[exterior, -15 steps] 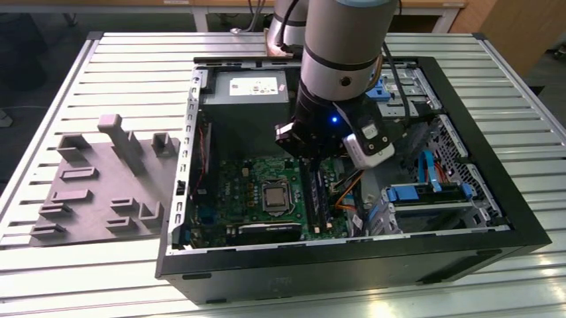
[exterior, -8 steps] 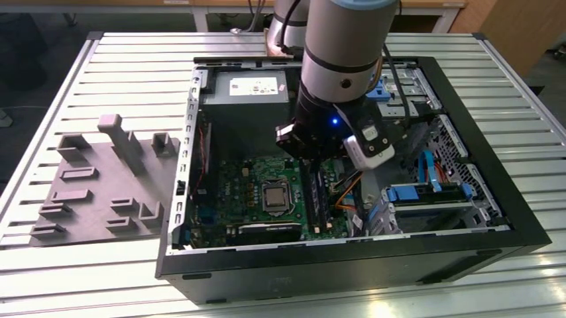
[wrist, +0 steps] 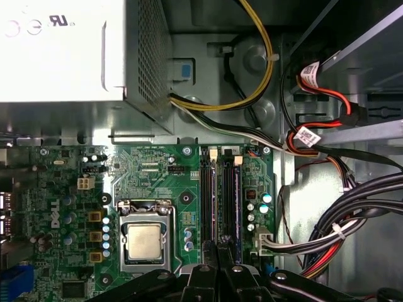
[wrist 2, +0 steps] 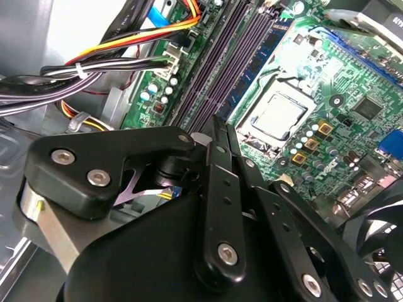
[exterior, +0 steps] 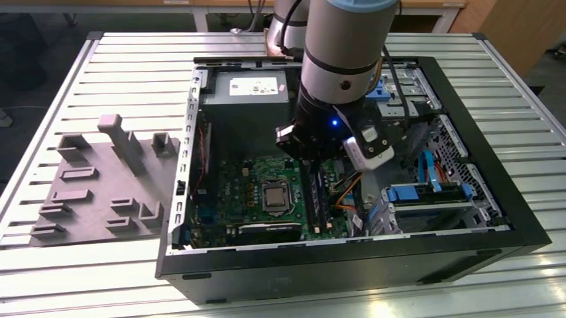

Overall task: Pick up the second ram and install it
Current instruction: 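Insert the second ram into the second slot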

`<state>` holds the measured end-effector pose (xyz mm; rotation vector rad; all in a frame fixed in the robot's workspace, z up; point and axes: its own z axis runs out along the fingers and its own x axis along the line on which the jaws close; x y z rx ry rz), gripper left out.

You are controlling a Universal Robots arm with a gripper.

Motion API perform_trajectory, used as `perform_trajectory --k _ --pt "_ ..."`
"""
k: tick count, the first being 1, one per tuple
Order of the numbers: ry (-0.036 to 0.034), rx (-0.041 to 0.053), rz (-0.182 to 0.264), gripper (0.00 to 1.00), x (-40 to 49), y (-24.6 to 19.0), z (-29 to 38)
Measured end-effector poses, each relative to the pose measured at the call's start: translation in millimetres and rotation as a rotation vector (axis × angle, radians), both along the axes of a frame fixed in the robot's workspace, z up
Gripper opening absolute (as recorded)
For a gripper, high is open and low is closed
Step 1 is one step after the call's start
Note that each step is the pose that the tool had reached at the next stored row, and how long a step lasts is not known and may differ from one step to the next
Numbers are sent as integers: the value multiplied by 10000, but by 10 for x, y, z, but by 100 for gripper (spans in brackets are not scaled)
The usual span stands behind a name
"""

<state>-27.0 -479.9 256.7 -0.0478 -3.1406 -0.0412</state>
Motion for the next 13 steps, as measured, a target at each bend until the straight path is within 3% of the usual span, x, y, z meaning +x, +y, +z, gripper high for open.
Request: perform_trajectory --k 13 --pt "0 1 0 12 1 -5 -30"
